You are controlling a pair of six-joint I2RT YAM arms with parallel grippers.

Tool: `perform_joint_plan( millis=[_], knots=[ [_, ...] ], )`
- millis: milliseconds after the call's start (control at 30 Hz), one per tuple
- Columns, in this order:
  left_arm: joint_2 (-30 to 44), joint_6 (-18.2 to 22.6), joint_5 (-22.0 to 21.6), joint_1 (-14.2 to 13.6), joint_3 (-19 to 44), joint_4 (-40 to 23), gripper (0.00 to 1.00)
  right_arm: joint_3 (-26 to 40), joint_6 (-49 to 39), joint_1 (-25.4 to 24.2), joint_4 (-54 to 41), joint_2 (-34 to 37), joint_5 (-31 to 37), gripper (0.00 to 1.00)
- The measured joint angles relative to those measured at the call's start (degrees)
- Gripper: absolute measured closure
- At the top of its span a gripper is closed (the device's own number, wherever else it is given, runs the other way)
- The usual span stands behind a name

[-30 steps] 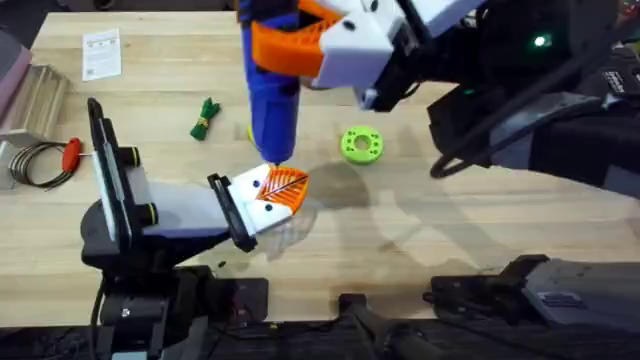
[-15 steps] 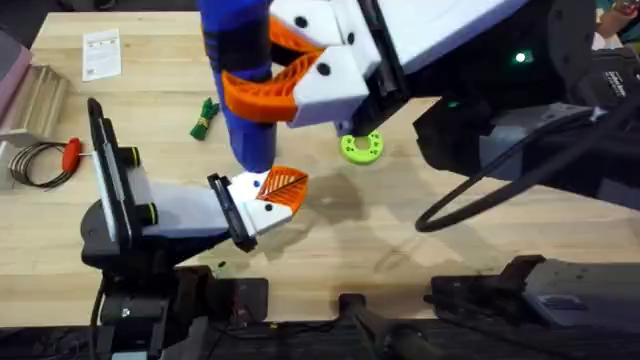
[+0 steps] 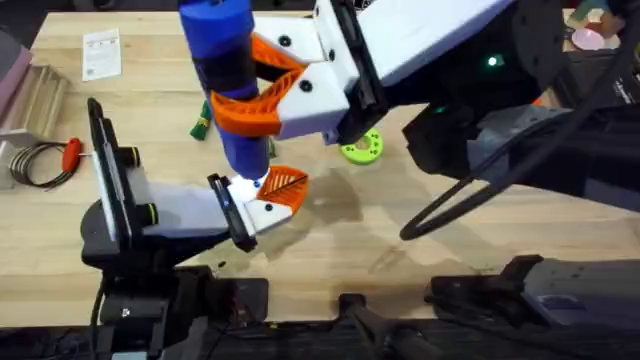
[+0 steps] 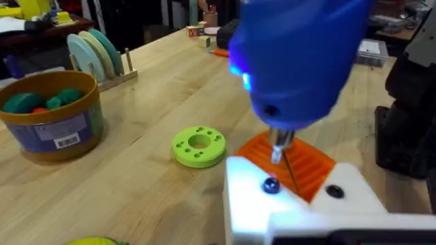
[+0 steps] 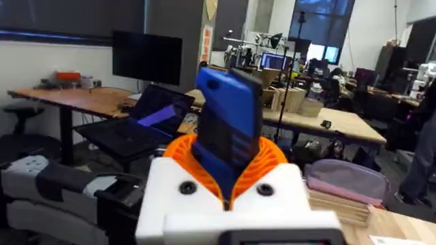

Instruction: Pick up the gripper from the table and insert it into the empty holder that is missing its gripper. Then pick up a screw, insert it into the mounting hole, and use the screwdriver to tighten it. Finally, clean up the table by picking up the vegetable and placing it into the bucket.

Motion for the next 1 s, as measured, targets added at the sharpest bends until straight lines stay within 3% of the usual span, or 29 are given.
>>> perform_joint_plan(
  millis=[1000],
  knots=[
    [0.00, 0.00, 0.00, 0.00, 0.00, 0.00, 0.996, 0.00, -2.23, 0.85, -0.06, 1.72, -0.87, 0.979]
  ],
)
